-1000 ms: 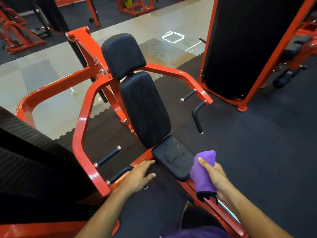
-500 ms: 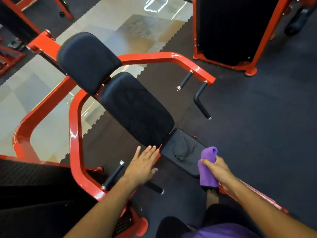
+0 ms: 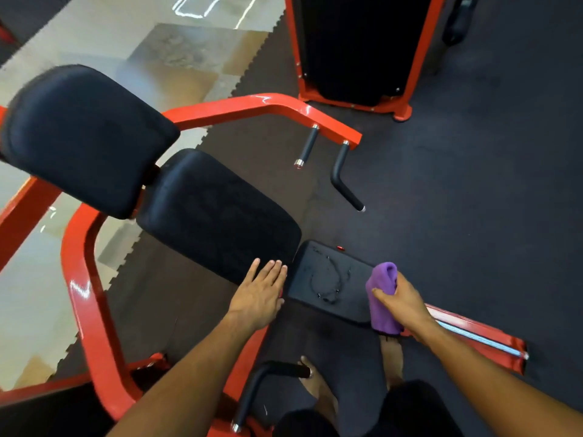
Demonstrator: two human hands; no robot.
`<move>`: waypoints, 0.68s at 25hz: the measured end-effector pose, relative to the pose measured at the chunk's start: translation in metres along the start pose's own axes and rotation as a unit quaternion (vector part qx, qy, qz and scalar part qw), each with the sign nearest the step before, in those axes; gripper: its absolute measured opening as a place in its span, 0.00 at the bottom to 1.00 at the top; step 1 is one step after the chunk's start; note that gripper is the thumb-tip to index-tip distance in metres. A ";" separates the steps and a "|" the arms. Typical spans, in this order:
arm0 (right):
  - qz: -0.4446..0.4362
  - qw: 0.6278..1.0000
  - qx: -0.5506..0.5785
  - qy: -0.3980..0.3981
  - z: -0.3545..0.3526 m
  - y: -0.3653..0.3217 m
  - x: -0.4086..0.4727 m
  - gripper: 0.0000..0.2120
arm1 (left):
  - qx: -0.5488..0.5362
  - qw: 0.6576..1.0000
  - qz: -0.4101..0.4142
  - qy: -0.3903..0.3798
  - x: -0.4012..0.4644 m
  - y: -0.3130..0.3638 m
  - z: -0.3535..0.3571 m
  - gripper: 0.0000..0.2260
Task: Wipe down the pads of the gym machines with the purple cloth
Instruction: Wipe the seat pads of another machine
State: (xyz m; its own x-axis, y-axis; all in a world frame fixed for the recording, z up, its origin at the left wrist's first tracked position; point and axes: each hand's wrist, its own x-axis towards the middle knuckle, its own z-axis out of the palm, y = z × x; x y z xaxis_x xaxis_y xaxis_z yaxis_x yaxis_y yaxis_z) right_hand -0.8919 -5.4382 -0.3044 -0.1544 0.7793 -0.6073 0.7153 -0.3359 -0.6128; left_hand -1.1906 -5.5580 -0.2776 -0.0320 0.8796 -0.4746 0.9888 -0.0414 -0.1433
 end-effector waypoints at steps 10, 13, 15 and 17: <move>0.044 0.994 -0.058 0.077 -0.028 0.013 0.036 0.11 | -0.245 0.966 -0.058 -0.062 0.108 0.029 0.082 0.36; -0.020 0.990 -0.128 0.049 -0.033 0.010 0.079 0.15 | -0.303 0.943 -0.121 -0.072 0.172 0.053 0.113 0.37; -0.050 0.984 -0.167 0.035 -0.024 0.024 0.120 0.16 | -0.332 0.925 -0.174 -0.066 0.211 0.072 0.146 0.37; -0.044 0.981 -0.190 0.019 -0.008 0.049 0.162 0.13 | -0.348 0.911 -0.220 -0.037 0.242 0.095 0.183 0.36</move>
State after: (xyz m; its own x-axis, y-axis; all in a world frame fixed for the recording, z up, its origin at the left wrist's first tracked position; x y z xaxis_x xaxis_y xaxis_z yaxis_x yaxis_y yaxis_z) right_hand -0.8761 -5.3245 -0.4290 -0.2066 0.8181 -0.5368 0.9037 -0.0507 -0.4251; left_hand -1.1306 -5.4357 -0.5648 -0.4317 0.7028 -0.5654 0.7303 0.6402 0.2382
